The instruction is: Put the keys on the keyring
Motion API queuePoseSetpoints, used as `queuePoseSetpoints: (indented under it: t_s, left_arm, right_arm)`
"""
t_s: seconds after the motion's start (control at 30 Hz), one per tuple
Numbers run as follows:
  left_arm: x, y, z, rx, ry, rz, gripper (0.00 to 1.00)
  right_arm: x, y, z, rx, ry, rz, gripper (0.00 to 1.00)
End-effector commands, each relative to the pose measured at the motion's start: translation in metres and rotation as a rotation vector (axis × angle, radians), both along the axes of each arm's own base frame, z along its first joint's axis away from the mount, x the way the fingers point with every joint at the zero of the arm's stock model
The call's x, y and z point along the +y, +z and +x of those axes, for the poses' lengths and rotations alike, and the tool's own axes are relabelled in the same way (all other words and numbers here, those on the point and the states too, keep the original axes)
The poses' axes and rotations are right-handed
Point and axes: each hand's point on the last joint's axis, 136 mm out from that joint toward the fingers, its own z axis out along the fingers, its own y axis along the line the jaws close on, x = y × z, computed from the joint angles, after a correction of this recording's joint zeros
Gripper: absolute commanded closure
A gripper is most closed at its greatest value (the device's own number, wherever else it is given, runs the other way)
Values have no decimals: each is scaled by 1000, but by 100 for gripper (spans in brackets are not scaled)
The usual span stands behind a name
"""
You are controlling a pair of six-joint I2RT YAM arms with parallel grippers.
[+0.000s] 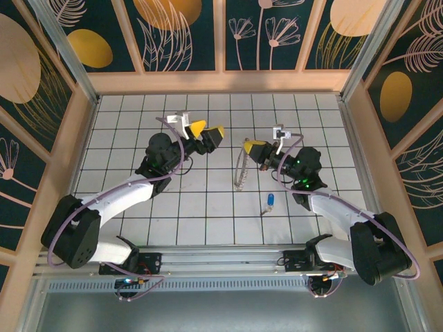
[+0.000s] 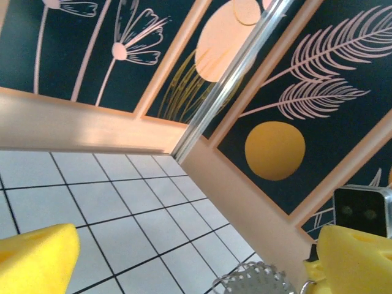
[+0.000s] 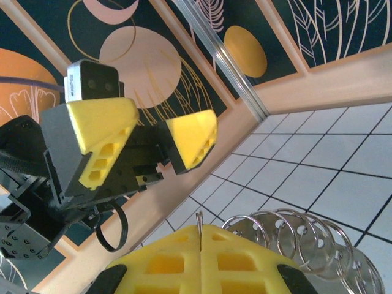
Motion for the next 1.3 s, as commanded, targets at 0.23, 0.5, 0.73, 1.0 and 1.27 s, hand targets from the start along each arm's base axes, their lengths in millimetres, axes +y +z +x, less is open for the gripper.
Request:
queuePoseSetpoints:
  t_s: [0.23,0.5,0.73,1.0,1.27]
  left_arm:
    - [-7,14,4,-42,-27,127,8]
    - [-34,25,-14,-81,-226,104,23]
    - [-42,44,-34,-86,-369,1,39]
    - [-41,59,-36,-84,-392,-70,47]
    - [-57,44,-29,-54,-477,-102,52]
  right_arm:
    - [-2,49,10,-110,-31,37,100]
    - [-3,60,7,-144,1,53,100]
    - [-3,70,-2,-181,53,90,100]
    - [0,81,-1,-196,94,111,100]
    - [-6,77,10,-161,89,121,100]
